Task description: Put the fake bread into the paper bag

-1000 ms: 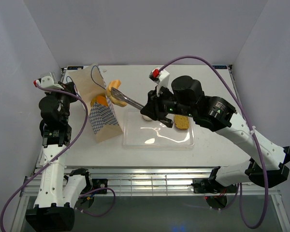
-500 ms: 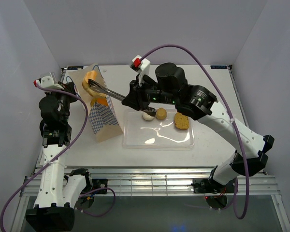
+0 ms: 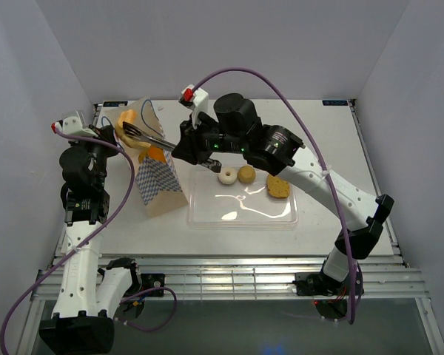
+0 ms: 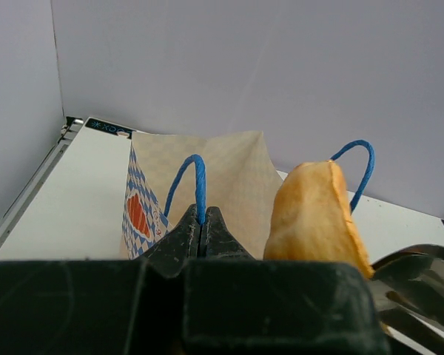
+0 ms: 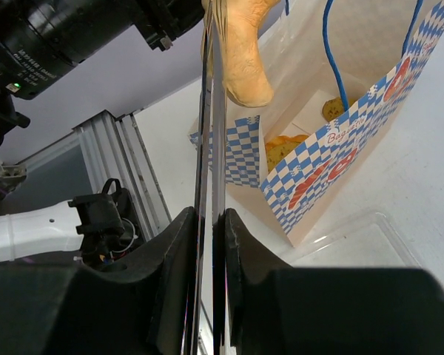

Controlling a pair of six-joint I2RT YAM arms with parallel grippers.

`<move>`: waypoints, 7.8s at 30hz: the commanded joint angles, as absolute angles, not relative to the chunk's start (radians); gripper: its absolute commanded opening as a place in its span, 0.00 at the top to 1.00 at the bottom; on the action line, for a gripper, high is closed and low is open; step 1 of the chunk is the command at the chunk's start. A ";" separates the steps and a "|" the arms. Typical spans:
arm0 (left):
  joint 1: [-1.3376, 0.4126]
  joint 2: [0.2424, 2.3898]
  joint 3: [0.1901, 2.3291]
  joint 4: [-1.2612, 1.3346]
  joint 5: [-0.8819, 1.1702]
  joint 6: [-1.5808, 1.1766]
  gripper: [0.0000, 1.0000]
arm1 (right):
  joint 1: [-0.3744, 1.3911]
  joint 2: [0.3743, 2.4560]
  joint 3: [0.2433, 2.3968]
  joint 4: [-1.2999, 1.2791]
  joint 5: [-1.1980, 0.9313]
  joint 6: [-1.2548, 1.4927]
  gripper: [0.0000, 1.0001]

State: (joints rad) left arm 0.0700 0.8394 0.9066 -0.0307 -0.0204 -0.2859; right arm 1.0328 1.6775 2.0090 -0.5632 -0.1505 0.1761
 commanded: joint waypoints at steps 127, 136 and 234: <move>0.081 0.873 0.920 -0.029 0.060 -0.308 1.00 | 0.594 1.107 0.739 -0.505 0.258 0.264 0.50; 0.081 0.874 0.922 -0.031 0.063 -0.307 1.00 | 0.595 1.166 0.776 -0.529 0.242 0.253 0.64; 0.081 0.881 0.920 -0.026 0.097 -0.314 1.00 | 0.209 0.836 0.637 -0.578 -0.127 0.330 0.56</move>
State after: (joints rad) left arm 0.0765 0.8810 0.9062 -0.0231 0.0864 -0.3145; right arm 0.2176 0.8333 0.6376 -0.6407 -0.0895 0.3164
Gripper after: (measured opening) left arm 0.023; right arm 0.450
